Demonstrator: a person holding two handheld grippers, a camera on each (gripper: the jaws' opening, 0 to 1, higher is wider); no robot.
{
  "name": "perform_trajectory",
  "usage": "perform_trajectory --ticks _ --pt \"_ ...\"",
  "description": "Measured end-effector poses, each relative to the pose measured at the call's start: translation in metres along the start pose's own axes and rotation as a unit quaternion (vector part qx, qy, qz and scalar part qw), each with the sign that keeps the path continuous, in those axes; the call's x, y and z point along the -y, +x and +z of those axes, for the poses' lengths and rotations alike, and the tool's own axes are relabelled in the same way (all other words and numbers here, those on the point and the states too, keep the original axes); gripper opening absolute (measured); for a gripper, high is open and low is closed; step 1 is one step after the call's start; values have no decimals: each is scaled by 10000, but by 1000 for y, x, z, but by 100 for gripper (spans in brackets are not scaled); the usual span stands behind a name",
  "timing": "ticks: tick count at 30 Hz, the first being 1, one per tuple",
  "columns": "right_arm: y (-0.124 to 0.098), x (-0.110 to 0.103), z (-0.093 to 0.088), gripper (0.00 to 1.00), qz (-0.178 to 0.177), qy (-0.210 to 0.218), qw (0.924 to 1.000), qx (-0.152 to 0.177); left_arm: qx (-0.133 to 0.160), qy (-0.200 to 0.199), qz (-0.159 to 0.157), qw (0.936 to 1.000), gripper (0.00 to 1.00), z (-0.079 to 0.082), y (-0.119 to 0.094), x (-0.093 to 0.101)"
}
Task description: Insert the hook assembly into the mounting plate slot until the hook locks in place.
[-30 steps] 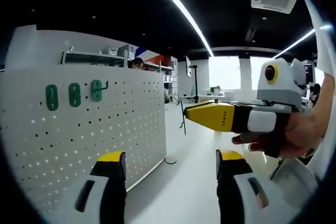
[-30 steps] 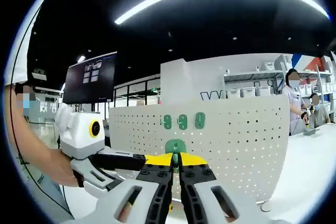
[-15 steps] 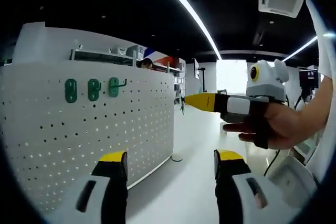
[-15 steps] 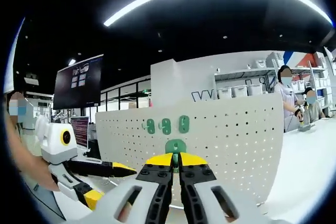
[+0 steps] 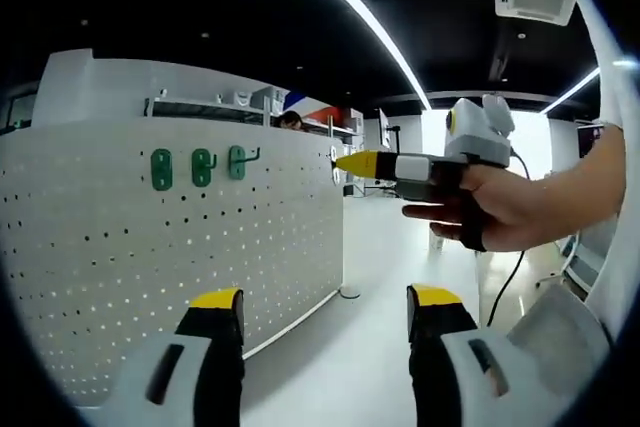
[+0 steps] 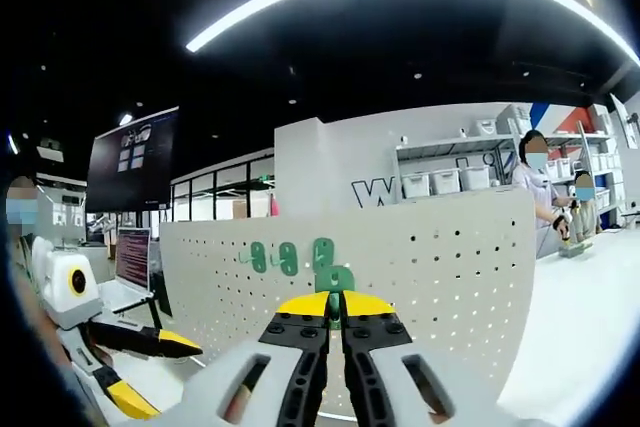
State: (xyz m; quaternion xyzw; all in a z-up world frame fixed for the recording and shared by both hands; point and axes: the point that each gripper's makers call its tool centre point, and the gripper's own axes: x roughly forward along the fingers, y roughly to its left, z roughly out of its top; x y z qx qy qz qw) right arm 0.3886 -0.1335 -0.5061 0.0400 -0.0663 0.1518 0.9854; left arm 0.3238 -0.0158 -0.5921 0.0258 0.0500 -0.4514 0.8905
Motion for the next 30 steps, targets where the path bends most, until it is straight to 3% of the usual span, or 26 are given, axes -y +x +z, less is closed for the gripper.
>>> perform_trajectory --ticks 24,30 --pt "39 7 9 1 -115 -287 9994 149 37 -151 447 9989 68 -6 -40 -21" --pt "45 10 10 1 -202 -192 9992 271 72 -158 585 9981 69 -8 -52 -26"
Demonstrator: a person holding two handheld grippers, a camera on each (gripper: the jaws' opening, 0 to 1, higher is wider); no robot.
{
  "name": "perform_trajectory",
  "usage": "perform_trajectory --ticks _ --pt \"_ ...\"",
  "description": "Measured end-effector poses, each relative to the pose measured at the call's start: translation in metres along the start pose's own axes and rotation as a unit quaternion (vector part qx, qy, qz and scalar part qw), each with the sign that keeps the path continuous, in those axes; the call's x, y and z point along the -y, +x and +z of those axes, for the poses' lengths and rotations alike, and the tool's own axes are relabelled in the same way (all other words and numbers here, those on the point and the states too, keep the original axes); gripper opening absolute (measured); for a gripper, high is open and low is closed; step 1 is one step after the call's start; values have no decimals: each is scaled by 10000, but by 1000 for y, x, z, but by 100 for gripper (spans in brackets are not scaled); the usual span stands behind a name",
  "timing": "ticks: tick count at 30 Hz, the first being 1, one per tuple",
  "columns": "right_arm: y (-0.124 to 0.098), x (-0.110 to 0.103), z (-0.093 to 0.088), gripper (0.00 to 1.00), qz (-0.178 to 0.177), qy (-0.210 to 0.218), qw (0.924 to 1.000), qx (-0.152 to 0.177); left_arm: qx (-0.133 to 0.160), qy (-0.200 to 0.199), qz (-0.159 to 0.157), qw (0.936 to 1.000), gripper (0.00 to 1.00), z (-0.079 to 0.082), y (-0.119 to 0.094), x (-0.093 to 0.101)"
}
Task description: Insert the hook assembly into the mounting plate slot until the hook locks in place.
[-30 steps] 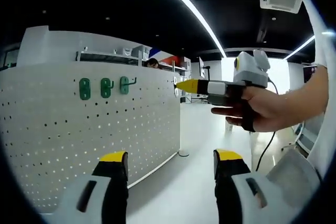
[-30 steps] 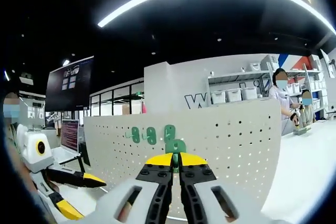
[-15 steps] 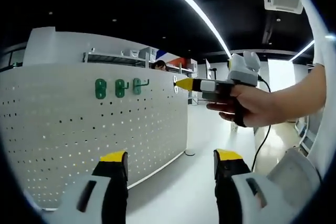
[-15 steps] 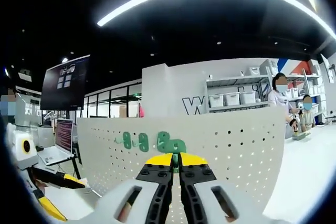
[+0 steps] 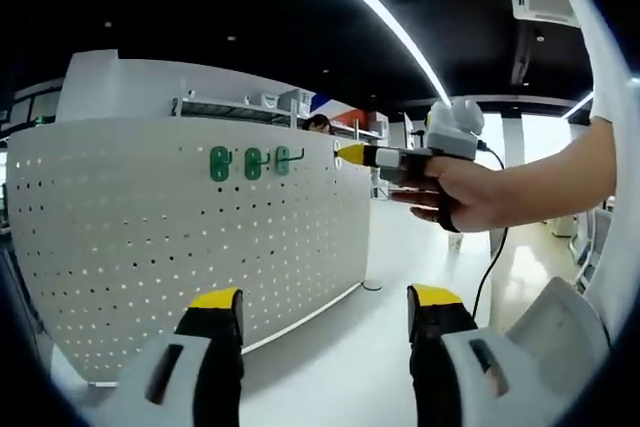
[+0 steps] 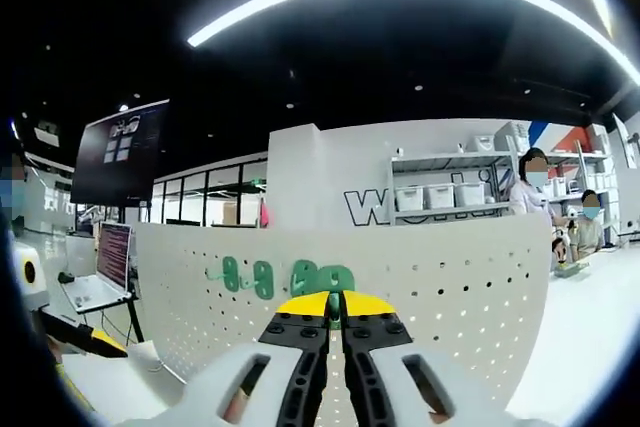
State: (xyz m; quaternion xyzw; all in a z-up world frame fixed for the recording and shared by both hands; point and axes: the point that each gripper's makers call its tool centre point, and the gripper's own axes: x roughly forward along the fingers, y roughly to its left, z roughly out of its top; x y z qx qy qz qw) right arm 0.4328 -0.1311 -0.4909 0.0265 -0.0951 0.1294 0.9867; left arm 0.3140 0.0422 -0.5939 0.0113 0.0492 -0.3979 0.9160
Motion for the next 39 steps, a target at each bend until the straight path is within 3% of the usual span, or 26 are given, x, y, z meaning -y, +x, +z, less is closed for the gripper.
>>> perform_trajectory --ticks 25,39 --pt "34 15 -6 1 -248 -200 9995 84 -114 -107 418 9990 68 -17 -37 -15" --pt "52 19 -12 1 -275 -170 9995 60 -216 -139 556 9981 67 -21 -40 -24"
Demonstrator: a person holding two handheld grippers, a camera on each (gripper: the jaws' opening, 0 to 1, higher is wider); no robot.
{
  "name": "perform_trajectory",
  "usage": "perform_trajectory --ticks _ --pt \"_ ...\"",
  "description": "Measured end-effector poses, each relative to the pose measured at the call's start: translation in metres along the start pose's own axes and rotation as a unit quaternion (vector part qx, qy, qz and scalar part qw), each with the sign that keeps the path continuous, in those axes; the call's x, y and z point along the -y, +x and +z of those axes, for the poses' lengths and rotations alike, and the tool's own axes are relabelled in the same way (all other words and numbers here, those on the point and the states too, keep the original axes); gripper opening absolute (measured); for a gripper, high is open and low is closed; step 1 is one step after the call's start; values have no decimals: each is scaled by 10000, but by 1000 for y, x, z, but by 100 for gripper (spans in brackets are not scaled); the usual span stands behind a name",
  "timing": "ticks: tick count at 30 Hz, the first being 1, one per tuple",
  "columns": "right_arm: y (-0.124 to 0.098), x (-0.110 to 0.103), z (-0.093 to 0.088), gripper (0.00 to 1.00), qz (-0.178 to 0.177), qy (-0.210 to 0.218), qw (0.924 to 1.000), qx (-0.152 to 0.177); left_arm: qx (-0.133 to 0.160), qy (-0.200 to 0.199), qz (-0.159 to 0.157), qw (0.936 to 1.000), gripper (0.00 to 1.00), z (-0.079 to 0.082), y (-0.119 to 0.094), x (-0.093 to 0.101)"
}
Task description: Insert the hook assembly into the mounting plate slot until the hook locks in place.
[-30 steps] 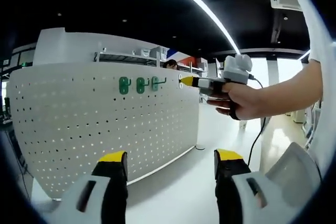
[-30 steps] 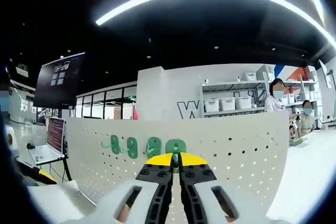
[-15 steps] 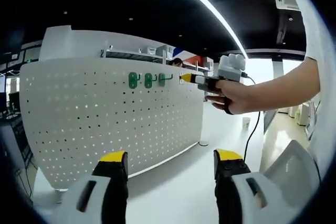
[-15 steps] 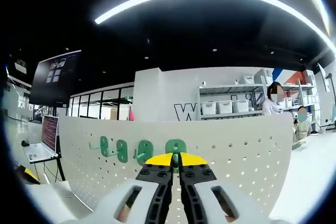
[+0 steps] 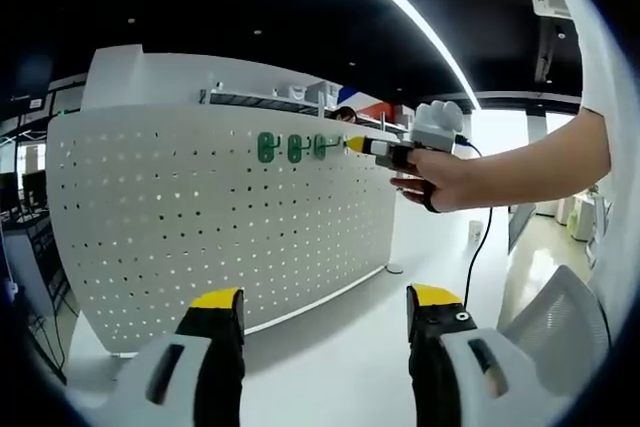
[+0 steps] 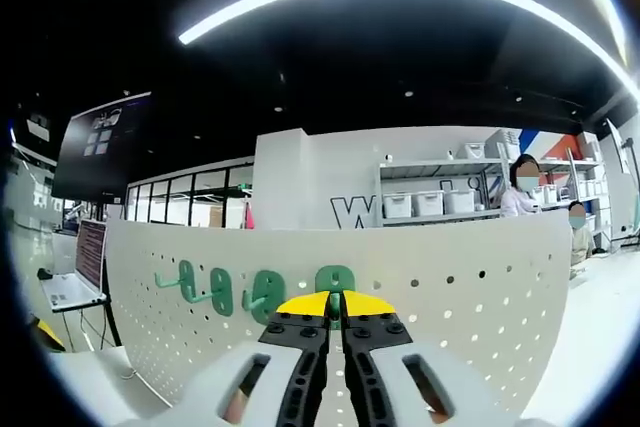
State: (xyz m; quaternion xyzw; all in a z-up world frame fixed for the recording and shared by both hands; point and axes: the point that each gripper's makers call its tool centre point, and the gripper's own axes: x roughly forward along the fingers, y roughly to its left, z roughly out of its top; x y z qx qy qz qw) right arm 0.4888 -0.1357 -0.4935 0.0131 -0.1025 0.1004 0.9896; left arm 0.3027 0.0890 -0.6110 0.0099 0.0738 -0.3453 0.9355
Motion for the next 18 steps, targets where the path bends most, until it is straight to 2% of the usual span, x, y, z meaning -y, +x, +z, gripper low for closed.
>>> perform_trajectory --ticks 6,18 --pt "4 1 -3 1 9 9 10000 -19 -122 -33 52 9999 67 -8 -1 -4" --pt "7 0 -9 1 -100 11 9999 -71 -168 -101 42 9998 65 -9 2 -7"
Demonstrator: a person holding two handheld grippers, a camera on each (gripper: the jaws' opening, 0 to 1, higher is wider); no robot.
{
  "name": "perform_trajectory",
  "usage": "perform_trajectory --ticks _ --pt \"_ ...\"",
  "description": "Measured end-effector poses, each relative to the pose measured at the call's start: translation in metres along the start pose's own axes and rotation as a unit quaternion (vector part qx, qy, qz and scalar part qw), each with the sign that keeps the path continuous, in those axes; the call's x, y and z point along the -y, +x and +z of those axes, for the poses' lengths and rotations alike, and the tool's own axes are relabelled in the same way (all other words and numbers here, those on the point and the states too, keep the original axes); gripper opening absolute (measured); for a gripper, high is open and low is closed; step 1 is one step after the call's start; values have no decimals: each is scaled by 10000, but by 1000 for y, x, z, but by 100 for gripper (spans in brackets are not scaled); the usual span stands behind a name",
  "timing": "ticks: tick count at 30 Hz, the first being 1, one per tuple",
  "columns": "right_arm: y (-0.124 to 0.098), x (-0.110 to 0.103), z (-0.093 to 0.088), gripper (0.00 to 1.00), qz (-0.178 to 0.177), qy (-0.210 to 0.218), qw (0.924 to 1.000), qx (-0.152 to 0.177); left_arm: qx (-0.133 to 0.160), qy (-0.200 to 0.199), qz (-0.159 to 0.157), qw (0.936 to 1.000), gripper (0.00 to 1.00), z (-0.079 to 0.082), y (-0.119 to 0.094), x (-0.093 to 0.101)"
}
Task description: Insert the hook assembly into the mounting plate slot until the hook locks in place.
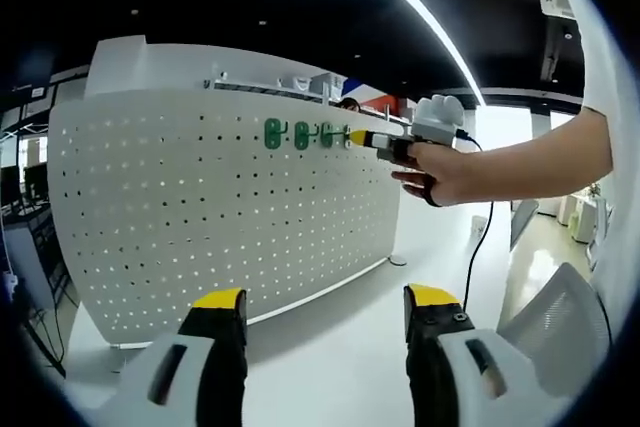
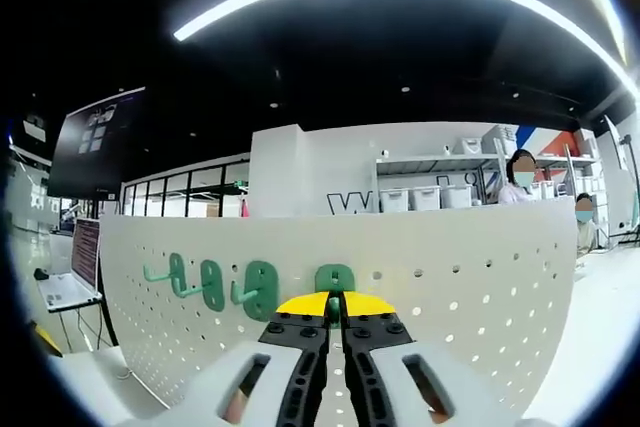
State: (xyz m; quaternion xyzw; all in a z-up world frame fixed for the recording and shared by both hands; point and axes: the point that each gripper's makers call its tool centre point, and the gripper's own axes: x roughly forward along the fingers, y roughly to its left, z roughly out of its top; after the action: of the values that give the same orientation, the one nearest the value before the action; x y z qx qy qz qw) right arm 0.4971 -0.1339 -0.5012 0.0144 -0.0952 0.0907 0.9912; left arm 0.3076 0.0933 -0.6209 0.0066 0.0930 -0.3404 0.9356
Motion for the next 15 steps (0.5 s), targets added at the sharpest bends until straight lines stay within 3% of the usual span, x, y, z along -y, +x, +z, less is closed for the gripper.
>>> perform_trajectory --ticks 15 --pt "2 0 -3 2 -495 45 9987 -115 -53 -95 0 9999 65 -6 -1 2"
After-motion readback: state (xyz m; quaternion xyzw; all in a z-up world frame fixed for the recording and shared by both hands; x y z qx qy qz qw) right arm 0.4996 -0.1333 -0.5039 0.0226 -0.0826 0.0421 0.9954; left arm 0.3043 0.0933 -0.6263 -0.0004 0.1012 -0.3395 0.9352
